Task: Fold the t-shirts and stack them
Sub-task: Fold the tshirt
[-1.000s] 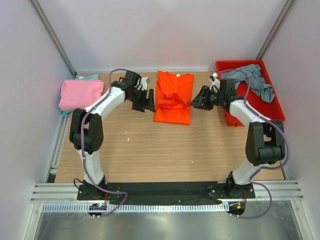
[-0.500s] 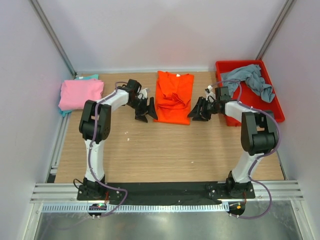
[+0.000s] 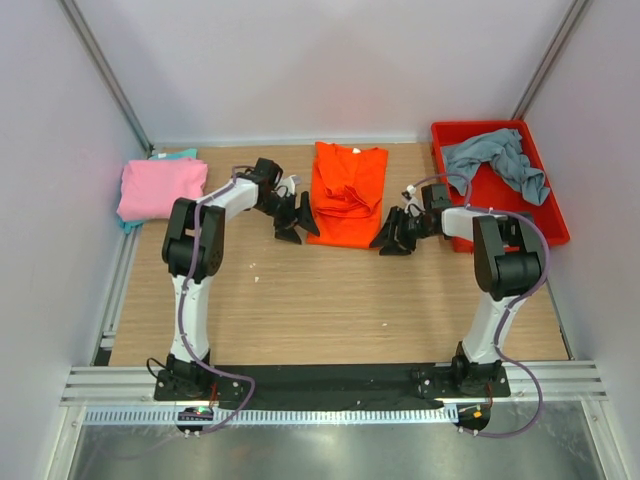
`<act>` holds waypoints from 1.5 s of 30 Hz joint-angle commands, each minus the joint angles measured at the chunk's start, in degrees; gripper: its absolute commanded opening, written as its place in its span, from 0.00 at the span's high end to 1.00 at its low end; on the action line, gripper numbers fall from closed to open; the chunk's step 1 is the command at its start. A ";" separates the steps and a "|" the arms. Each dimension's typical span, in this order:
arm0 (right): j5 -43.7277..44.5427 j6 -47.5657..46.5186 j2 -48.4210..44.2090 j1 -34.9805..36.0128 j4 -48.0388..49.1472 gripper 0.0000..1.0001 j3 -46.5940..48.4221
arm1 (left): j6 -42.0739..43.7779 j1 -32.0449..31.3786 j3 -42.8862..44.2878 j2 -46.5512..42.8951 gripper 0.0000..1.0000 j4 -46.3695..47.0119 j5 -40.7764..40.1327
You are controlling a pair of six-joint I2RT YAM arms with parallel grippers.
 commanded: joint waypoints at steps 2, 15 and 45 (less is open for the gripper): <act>-0.48 -0.74 2.88 1.53 0.73 0.48 1.25 | 0.30 0.11 0.97 2.87 0.27 1.53 -1.24; 1.19 -1.01 4.92 1.80 1.61 0.49 2.48 | -0.31 0.03 3.87 7.18 0.33 1.00 -1.24; 1.28 -2.76 -4.30 0.39 1.96 0.98 2.39 | -0.31 -1.90 -1.40 -4.32 1.00 5.57 -1.85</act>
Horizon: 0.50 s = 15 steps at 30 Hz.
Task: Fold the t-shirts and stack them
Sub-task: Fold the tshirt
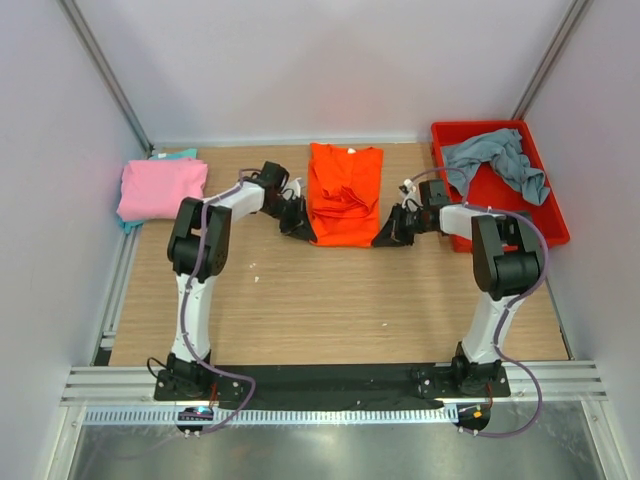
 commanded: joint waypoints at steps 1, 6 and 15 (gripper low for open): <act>0.34 -1.47 -6.82 -0.44 0.01 0.99 0.69 | 1.85 -0.53 -2.19 -9.34 1.00 1.68 -2.20; -0.98 -2.35 -12.62 -0.44 -3.50 0.98 2.45 | 2.29 -1.06 -4.83 -17.70 1.00 2.82 -3.52; -3.17 -5.51 -24.31 -0.52 -12.90 0.99 5.87 | 3.61 -2.02 -8.79 -31.24 1.00 3.44 -6.25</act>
